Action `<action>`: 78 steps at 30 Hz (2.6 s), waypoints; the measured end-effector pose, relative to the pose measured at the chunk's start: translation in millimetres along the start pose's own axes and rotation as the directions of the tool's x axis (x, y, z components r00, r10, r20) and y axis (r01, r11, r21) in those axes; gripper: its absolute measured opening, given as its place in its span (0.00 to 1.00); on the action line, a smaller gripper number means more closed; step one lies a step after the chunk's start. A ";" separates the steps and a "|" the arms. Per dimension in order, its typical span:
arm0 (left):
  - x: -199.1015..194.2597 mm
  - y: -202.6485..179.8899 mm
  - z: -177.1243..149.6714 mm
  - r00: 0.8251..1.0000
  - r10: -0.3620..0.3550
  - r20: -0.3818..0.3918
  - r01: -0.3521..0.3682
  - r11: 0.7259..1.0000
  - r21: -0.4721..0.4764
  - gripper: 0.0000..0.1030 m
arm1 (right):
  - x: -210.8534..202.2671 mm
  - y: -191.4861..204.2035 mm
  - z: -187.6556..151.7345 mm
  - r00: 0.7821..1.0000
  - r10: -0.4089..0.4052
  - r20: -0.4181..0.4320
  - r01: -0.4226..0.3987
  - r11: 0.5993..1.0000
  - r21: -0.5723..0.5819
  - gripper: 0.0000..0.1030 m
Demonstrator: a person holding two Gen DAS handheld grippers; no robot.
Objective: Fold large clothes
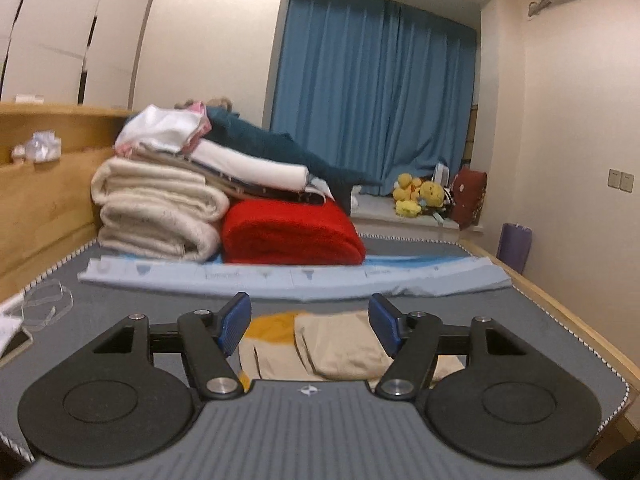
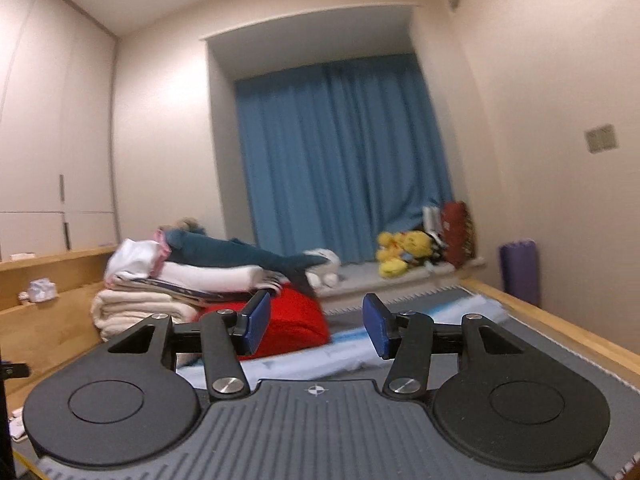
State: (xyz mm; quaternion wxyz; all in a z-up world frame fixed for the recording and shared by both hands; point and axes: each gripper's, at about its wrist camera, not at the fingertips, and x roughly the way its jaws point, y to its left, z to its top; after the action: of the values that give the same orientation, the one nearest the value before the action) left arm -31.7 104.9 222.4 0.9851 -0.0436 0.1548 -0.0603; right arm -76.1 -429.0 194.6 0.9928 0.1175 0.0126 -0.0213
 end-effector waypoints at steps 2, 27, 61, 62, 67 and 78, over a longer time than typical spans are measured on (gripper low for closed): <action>8.4 -0.1 -30.8 1.000 -0.005 -0.017 0.005 1.000 0.011 0.68 | 4.7 -15.8 -26.1 0.999 -0.026 -0.025 0.026 1.000 0.004 0.50; 189.6 121.9 -248.7 0.712 0.111 -0.693 -0.349 0.912 -0.213 0.49 | 182.4 -107.9 -302.6 0.631 -0.276 -0.725 0.378 0.925 -0.023 0.46; 194.2 117.7 -262.3 0.687 0.134 -0.714 -0.345 0.925 -0.158 0.26 | 186.9 -120.1 -332.0 0.545 -0.284 -0.789 0.410 0.911 -0.044 0.34; 193.7 118.7 -260.7 0.691 0.146 -0.708 -0.353 0.923 -0.154 0.36 | 186.9 -120.4 -331.4 0.548 -0.284 -0.787 0.411 0.911 -0.042 0.34; 195.2 124.1 -261.3 0.673 0.187 -0.715 -0.398 0.907 -0.137 0.49 | 187.3 -121.1 -332.8 0.546 -0.294 -0.785 0.417 0.908 -0.050 0.34; 199.6 95.9 -265.0 0.698 0.201 -0.687 -0.274 0.962 0.003 0.08 | 192.4 -110.1 -336.2 0.559 -0.290 -0.777 0.339 0.935 -0.105 0.11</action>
State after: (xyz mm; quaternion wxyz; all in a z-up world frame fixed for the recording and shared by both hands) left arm 84.8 155.5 -98.7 0.8555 -0.0469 0.5118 0.0633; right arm 104.3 -464.9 -163.7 0.8633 0.1389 0.4630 -0.1452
